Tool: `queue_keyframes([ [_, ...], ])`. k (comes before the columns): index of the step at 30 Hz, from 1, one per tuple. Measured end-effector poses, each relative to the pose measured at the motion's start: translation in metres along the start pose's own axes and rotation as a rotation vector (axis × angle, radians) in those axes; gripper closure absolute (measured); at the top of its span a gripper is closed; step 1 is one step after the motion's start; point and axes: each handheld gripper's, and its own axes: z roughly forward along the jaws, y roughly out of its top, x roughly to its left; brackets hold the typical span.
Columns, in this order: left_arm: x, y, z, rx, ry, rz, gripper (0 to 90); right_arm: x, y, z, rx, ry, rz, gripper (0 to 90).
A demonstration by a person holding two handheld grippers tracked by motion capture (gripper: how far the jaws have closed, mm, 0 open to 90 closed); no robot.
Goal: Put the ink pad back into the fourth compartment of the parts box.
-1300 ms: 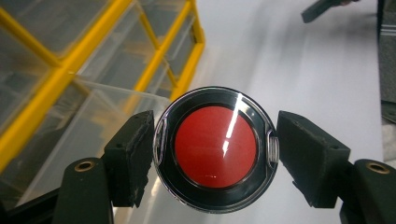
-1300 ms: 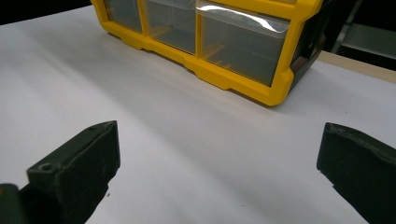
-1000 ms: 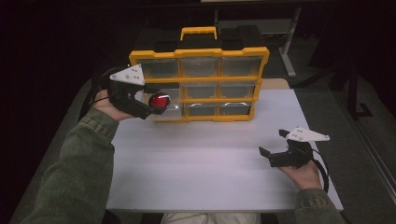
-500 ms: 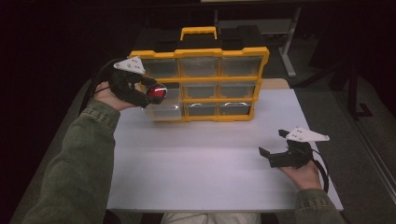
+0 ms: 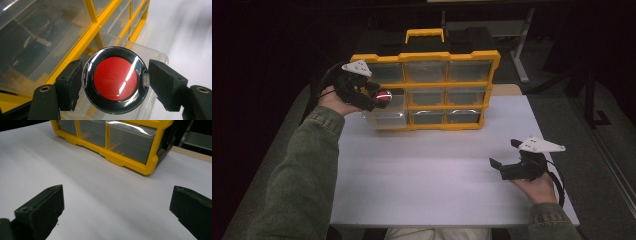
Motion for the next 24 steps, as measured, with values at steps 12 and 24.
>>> queue_keyframes([
  [12, -0.010, -0.003, -0.020, -0.097, -0.008, 0.002, 2.3, 0.000, 0.000, 0.000, -0.001, -0.001, 0.005, 0.0],
  [24, -0.018, -0.022, -0.031, -0.211, 0.011, -0.035, 0.0, 0.000, 0.000, -0.002, -0.010, -0.001, 0.008, 0.0],
])
